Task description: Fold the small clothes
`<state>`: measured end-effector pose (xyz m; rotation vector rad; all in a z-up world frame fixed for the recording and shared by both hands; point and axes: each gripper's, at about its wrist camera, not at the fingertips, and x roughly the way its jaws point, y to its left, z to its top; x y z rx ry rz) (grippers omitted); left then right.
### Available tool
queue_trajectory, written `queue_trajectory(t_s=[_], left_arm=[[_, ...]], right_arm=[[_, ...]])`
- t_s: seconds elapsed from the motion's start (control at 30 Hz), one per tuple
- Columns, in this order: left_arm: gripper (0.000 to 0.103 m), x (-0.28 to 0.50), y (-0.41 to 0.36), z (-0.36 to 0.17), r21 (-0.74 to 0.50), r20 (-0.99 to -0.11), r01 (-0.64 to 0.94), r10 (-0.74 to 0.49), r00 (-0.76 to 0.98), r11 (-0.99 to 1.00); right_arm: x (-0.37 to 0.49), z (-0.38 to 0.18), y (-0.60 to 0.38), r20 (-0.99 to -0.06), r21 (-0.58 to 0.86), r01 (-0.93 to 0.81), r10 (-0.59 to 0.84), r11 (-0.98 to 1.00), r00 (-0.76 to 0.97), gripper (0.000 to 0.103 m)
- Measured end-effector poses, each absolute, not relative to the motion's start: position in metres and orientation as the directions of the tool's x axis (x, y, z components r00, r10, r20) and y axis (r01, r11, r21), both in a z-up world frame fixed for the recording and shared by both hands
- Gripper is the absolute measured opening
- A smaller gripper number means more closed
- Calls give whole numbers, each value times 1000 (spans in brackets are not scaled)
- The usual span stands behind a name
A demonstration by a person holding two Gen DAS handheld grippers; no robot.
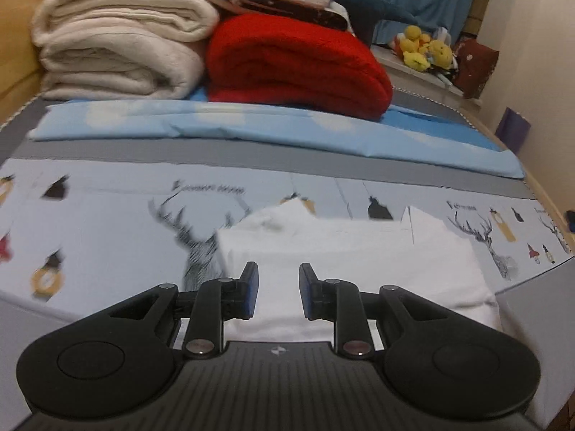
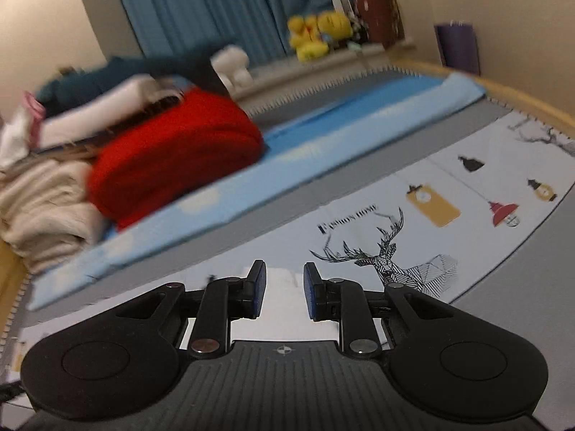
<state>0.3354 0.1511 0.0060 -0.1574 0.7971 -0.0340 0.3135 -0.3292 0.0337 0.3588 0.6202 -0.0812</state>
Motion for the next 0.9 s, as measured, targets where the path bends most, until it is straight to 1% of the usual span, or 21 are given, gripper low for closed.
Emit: queue_trajectory(t_s=[0.1,0.2,0.3,0.37,0.47,0.53,0.6,0.67,0.73,0.87,0.9], left_arm=[[26,293,151,12,-144,-735,-48,-74,674,988],[26,239,154,15,-137,-743,-58,-63,666,989],[26,180,155,8,-148,-756,-60,-74,651,987],[26,147,155,-6,-161,-769,-71,-80,635,984],[26,110,160,-42,-192,-798,-131,-77,598,973],[26,101,167,-68,-231,-851,-211,-92,516,950],[26,99,176,-84,-305,-869,-259,-157,469,917],[26,99,180,-90,-283,-880,-264,-140,454,922],[26,99,183,-96,-259,-892,-267,-124,434,928],[26,98,189,-107,-303,-902,-304,-169,398,903],[26,99,189,-108,-307,-903,-302,-177,391,902]], right_arm=[[263,50,-332,-560,302,126,69,945,826,24],[214,52,-339,-572,272,96,81,958,817,25],[169,35,-346,-617,265,133,62,955,785,25],[149,13,-351,-659,263,161,55,951,750,25],[127,-23,-354,-727,252,210,42,945,685,25],[117,-51,-356,-775,225,241,23,944,632,25],[116,-76,-356,-835,206,294,11,934,550,25],[115,-92,-355,-870,196,308,20,931,492,25],[116,-104,-350,-894,138,297,-10,945,448,25],[114,-128,-345,-940,36,285,-64,958,335,25],[112,-131,-346,-940,32,282,-68,959,335,25]])
